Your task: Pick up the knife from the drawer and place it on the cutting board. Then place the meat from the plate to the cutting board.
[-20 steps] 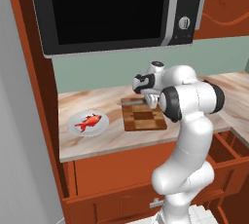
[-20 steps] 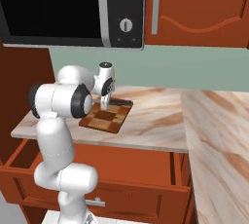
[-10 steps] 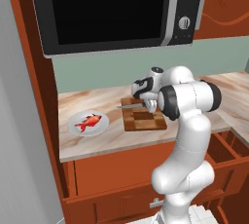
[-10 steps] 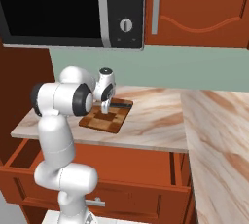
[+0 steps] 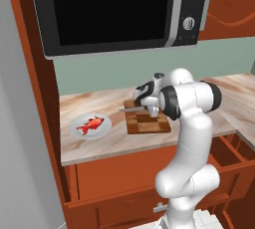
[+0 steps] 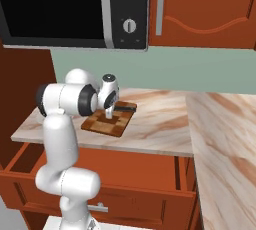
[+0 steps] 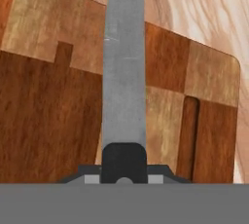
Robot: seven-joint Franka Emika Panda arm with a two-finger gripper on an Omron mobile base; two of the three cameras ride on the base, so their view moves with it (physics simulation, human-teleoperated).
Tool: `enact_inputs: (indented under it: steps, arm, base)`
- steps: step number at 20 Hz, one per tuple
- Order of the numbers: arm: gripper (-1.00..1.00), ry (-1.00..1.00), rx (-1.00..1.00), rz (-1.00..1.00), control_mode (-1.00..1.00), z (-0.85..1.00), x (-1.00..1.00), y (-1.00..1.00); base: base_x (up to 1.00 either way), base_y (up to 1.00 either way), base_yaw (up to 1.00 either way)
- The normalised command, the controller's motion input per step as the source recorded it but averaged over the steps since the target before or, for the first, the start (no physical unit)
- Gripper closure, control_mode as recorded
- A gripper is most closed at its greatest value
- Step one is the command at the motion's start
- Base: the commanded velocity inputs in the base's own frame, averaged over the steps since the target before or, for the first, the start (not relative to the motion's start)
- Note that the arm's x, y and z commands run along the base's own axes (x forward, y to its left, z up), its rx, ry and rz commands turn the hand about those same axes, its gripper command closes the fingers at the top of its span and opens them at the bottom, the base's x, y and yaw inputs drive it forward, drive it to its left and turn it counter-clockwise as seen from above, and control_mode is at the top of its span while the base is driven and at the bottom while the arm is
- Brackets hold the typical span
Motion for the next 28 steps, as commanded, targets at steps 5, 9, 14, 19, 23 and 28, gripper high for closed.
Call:
enact_inputs:
  steps: [5, 9, 14, 19, 23, 28]
  arm:
    - [1.0, -0.05, 0.0, 0.0, -1.0, -0.16, 0.27, 0.0]
    - [1.0, -0.04, 0.0, 0.0, -1.0, -0.09, 0.28, 0.0]
    - [1.0, -0.06, 0.0, 0.0, -1.0, -0.1, 0.25, 0.0]
    - [-1.0, -0.05, 0.0, 0.0, -1.0, -0.11, 0.11, 0.0]
    - [-1.0, -0.01, 0.0, 0.0, -1.0, -0.01, 0.0, 0.0]
    - [-1.0, 0.0, 0.0, 0.0, -1.0, 0.02, 0.0, 0.0]
  base:
    - [0.0, 0.0, 0.0]
    - [0.0, 0.0, 0.0]
    - [0.0, 0.0, 0.0]
    - [0.0, 0.0, 0.0]
    - [0.0, 0.0, 0.0]
    - [0.0, 0.0, 0.0]
